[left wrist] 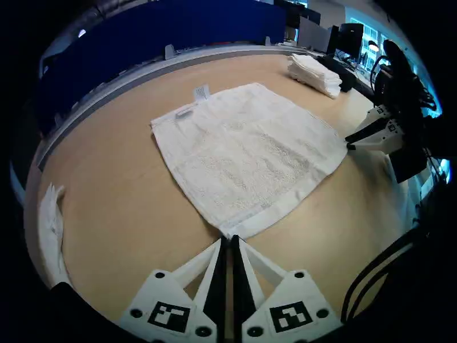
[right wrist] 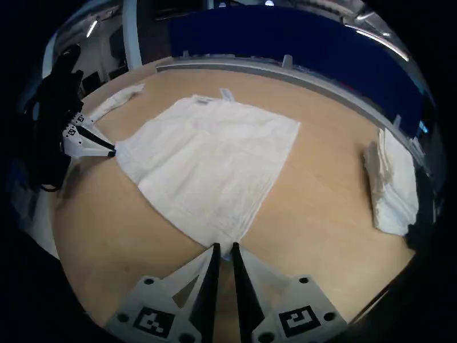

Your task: Fold towel

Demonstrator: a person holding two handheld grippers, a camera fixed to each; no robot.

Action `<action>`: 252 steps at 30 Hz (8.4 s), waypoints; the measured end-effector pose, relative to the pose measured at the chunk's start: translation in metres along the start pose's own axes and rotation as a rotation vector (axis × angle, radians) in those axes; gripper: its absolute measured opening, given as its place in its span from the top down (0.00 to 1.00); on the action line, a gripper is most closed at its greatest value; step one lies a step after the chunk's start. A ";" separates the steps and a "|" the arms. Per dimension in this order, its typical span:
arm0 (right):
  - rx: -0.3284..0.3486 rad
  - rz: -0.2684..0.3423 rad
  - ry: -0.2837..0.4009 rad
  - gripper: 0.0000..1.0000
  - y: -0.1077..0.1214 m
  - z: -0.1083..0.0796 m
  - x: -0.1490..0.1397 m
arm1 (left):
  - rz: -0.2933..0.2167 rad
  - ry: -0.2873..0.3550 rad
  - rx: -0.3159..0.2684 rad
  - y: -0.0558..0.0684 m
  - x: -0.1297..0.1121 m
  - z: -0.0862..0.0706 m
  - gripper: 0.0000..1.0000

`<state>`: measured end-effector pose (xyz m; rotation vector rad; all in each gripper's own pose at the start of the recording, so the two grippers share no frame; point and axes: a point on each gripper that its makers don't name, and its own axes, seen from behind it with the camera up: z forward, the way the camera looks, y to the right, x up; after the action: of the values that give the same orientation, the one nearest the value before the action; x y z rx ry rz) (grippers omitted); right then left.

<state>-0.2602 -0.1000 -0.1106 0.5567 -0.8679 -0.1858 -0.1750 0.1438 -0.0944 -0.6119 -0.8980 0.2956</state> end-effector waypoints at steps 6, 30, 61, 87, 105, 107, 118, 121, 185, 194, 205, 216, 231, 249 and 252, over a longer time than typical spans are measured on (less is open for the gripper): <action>-0.002 0.011 0.017 0.84 0.003 -0.005 0.009 | -0.030 0.011 -0.003 -0.002 0.005 -0.007 0.95; 0.024 0.044 0.136 0.86 -0.017 -0.086 0.076 | -0.209 0.091 -0.044 0.003 0.044 -0.089 0.95; 0.012 0.085 0.104 0.86 -0.011 -0.101 0.079 | -0.268 0.084 -0.136 0.012 0.060 -0.108 0.95; 0.004 0.076 0.024 0.86 0.053 -0.009 0.114 | -0.376 0.031 -0.109 -0.036 0.084 -0.031 0.95; -0.025 0.093 -0.004 0.86 0.063 0.023 0.097 | -0.429 0.002 -0.094 -0.055 0.077 0.015 0.89; -0.025 0.094 -0.004 0.86 0.063 0.026 0.097 | -0.431 -0.001 -0.087 -0.057 0.075 0.018 0.87; -0.050 0.102 0.002 0.84 0.074 0.038 0.104 | -0.446 -0.007 -0.050 -0.069 0.075 0.028 0.74; -0.058 0.104 0.008 0.82 0.077 0.040 0.108 | -0.452 -0.004 -0.041 -0.073 0.077 0.028 0.66; -0.182 0.109 0.099 0.00 0.108 0.033 0.124 | -0.368 0.026 0.111 -0.108 0.078 0.014 0.05; -0.179 0.123 0.112 0.00 0.096 0.013 0.119 | -0.383 0.042 0.118 -0.098 0.069 -0.004 0.05; -0.185 0.116 0.106 0.00 0.077 -0.018 0.098 | -0.392 0.048 0.130 -0.076 0.043 -0.032 0.05; -0.168 0.100 0.101 0.00 0.071 -0.024 0.090 | -0.403 0.067 0.169 -0.077 0.037 -0.047 0.05; -0.039 -0.032 0.067 0.00 0.039 -0.008 0.089 | -0.495 0.071 0.277 -0.072 -0.020 -0.103 0.05; 0.035 -0.128 -0.007 0.00 0.025 0.010 0.065 | -0.571 0.057 0.330 -0.057 -0.064 -0.138 0.05; 0.039 -0.124 -0.025 0.05 0.024 0.014 0.054 | -0.572 0.051 0.331 -0.054 -0.068 -0.140 0.05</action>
<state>-0.2382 -0.1052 -0.0541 0.6460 -0.8634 -0.2897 -0.1043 0.0158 -0.1709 -0.0425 -0.9117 -0.0894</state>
